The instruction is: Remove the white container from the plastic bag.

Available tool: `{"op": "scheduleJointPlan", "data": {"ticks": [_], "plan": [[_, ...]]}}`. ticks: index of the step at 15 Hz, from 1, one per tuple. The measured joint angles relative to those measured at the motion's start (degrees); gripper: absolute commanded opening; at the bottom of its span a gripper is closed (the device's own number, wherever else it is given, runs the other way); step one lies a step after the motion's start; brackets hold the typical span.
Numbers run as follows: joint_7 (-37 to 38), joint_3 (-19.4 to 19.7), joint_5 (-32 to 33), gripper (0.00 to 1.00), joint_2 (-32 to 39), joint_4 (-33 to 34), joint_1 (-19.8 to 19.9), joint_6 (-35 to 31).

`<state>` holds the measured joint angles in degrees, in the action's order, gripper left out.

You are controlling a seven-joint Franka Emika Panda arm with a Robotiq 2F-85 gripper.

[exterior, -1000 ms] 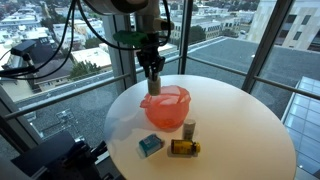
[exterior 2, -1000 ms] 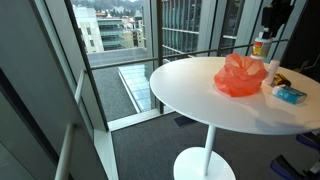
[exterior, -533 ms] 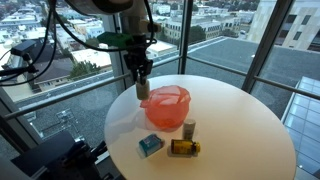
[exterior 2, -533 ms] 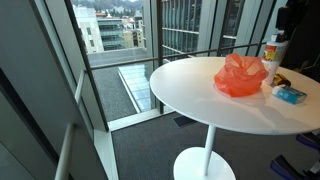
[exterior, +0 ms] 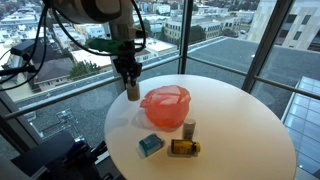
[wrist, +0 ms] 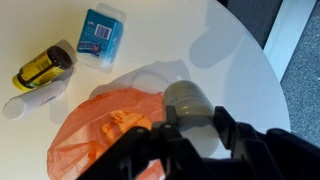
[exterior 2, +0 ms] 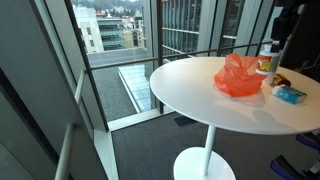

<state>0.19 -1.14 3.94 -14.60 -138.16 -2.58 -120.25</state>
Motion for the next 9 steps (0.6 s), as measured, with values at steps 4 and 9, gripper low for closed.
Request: {"op": "scheduleJointPlan", "data": {"ticks": [4, 9], "plan": [[-0.1, -0.8, 0.0, 0.43, 1.8, 0.0, -0.8, -0.9], [-0.3, -0.9, 0.0, 0.18, 2.2, 0.0, -0.8, -0.9]]}}
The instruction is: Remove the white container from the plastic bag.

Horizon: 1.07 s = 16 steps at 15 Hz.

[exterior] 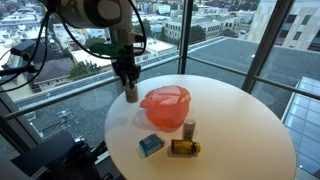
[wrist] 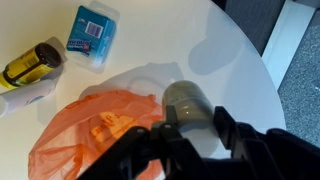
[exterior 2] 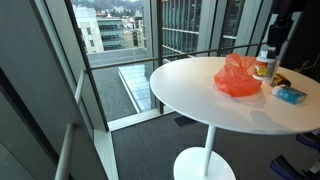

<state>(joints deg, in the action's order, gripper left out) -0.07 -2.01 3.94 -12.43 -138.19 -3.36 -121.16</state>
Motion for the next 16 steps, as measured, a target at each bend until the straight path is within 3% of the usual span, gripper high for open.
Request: {"op": "scheduleJointPlan", "data": {"ticks": [11, 16], "plan": [[0.1, -2.1, -0.4, 0.18, 4.8, 0.0, -1.2, -9.8], [0.0, -2.2, -3.6, 0.18, 9.4, 0.0, -1.3, -16.2]]}}
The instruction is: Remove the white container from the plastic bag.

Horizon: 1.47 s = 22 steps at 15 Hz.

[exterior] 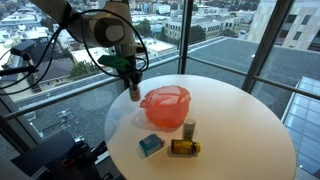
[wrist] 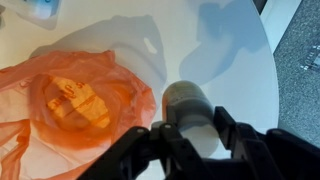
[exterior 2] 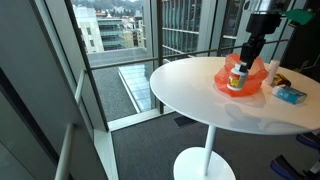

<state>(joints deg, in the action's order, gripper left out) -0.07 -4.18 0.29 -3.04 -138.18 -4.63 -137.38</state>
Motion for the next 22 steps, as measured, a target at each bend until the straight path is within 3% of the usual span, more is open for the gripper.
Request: {"op": "scheduleJointPlan", "data": {"ticks": [13, 14, 15, 19, 22], "plan": [[0.0, -0.6, -1.3, 0.18, 7.6, 0.2, -0.3, -5.4], [0.0, -0.6, -1.3, 0.51, 7.8, 0.2, -0.3, -5.4], [0.0, -0.6, -1.3, 0.69, 8.0, 0.2, -0.3, -5.4], [0.0, -0.6, -1.2, 0.98, 8.1, 0.3, -0.4, -5.4], [0.0, -0.7, -0.8, 1.00, 7.8, 0.4, -0.4, -5.4]]}}
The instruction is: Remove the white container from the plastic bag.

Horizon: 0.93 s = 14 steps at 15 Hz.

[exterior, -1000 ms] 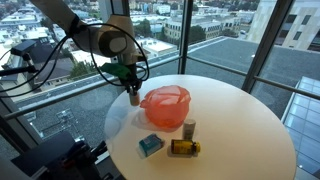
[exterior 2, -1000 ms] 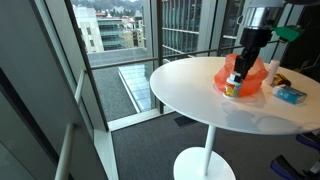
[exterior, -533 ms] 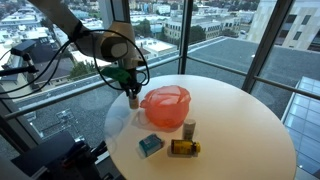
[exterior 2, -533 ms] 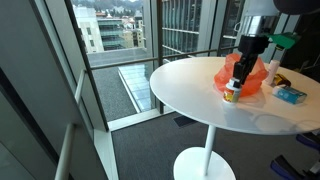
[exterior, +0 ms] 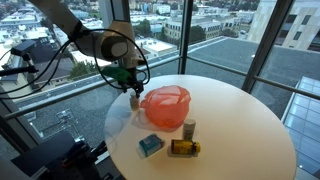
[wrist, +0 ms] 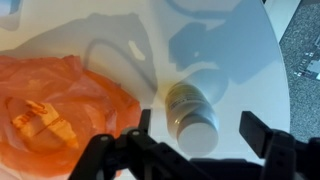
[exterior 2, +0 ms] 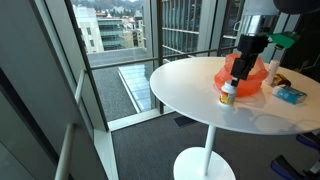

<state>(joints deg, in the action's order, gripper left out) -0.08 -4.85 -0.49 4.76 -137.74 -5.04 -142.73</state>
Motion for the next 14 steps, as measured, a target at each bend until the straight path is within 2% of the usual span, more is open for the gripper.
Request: {"op": "scheduleJointPlan", "data": {"ticks": [7, 14], "plan": [[1.1, 0.1, 1.2, 1.00, -4.8, 1.2, 0.1, 5.5], [8.4, 1.7, 4.2, 1.00, -12.1, 3.6, 2.5, 20.1]]}}
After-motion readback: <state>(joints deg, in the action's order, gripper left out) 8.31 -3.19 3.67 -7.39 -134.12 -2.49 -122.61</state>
